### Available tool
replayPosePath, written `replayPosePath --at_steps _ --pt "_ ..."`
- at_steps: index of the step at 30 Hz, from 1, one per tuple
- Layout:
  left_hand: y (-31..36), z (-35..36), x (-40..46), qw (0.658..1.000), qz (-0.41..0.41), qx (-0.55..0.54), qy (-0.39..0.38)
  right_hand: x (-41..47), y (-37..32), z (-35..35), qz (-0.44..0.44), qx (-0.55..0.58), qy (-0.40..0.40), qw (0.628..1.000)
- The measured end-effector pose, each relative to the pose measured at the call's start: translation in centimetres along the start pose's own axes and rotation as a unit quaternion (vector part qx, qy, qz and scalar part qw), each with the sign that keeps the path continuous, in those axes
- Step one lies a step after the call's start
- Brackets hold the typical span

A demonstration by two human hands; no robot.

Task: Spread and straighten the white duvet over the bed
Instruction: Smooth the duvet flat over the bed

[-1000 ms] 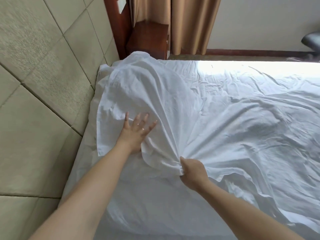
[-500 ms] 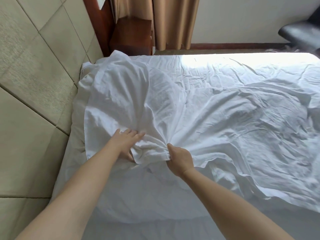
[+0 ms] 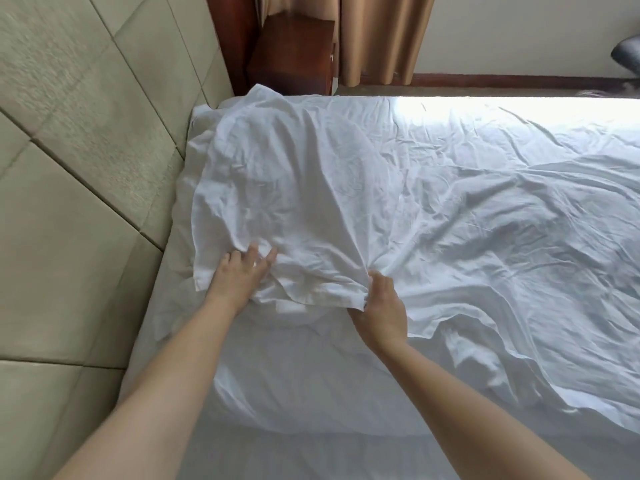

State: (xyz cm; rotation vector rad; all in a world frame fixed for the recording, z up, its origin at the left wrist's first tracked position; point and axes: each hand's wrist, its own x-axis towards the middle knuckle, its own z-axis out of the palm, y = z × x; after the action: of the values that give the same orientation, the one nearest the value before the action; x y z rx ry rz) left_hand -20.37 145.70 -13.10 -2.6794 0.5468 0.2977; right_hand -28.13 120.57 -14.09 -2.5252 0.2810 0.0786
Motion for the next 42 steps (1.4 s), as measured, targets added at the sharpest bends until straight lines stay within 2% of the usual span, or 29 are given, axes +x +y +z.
replayPosePath --at_steps 1,3,5,8,10,12,14,20,24,27,31,33,35,36,37,38,40,41,42 --pt "0.3 0.1 0.3 1.0 0.016 -0.007 0.016 -0.1 0.2 0.3 -0.041 -0.027 0.002 0.999" --pt "0.7 0.2 0.6 0.999 0.026 -0.032 0.0 -0.1 0.7 0.9 -0.132 -0.107 0.028 0.985" --pt "1.1 0.1 0.7 0.997 0.002 -0.037 -0.071 -0.1 0.9 1.6 -0.168 -0.165 0.016 0.972" --pt "1.0 0.1 1.3 0.998 -0.011 -0.015 -0.059 0.2 0.2 2.2 -0.105 -0.209 -0.092 0.968" --pt "0.6 -0.2 1.8 0.996 -0.013 -0.036 -0.077 0.4 -0.4 2.1 -0.075 -0.203 -0.119 0.969" --pt "0.1 -1.1 2.0 0.992 -0.001 -0.073 -0.104 0.8 -0.8 1.6 -0.102 -0.198 -0.089 0.971" --pt "-0.2 -3.0 1.8 0.993 0.003 -0.069 -0.095 1.0 -1.1 0.6 -0.123 -0.193 -0.064 0.971" --pt "-1.3 -10.1 0.8 0.998 -0.061 -0.008 0.018 1.7 -2.7 -4.7 -0.097 -0.129 0.091 0.983" --pt "-1.6 -15.1 -2.5 0.993 -0.066 -0.004 0.101 1.3 -4.5 -10.2 -0.115 -0.101 0.21 0.966" --pt "-2.0 -18.4 -5.4 0.982 -0.074 0.005 0.173 -0.1 -5.8 -14.1 -0.127 -0.1 0.251 0.954" --pt "-3.4 -22.3 -10.6 0.956 -0.07 0.097 0.267 -3.0 -7.2 -16.5 -0.163 -0.07 0.3 0.937" --pt "-3.7 -22.0 -12.9 0.963 -0.027 0.103 0.247 -4.8 -6.9 -16.1 -0.18 -0.05 0.311 0.932" --pt "-2.5 -19.4 -14.8 0.984 0.033 0.107 0.141 -6.7 -5.8 -14.5 -0.171 -0.056 0.268 0.946" --pt "-1.5 -17.4 -15.8 0.992 0.049 0.087 0.084 -7.7 -5.0 -13.3 -0.156 -0.082 0.209 0.962" --pt "-0.5 -14.7 -16.7 0.997 0.053 0.054 0.022 -8.6 -4.0 -11.9 -0.132 -0.116 0.115 0.978" --pt "0.7 -12.1 -17.6 0.998 0.051 0.019 -0.043 -9.7 -3.1 -10.5 -0.103 -0.153 -0.013 0.983" --pt "2.5 -7.0 -19.4 0.987 0.044 -0.01 -0.155 -11.9 -1.2 -8.0 -0.065 -0.211 -0.254 0.942" --pt "3.0 -5.0 -20.2 0.981 0.04 -0.003 -0.187 -12.8 -0.5 -7.1 -0.062 -0.233 -0.315 0.918" --pt "3.1 -3.5 -20.7 0.977 0.034 0.015 -0.208 -13.6 0.0 -6.6 -0.063 -0.251 -0.332 0.907"
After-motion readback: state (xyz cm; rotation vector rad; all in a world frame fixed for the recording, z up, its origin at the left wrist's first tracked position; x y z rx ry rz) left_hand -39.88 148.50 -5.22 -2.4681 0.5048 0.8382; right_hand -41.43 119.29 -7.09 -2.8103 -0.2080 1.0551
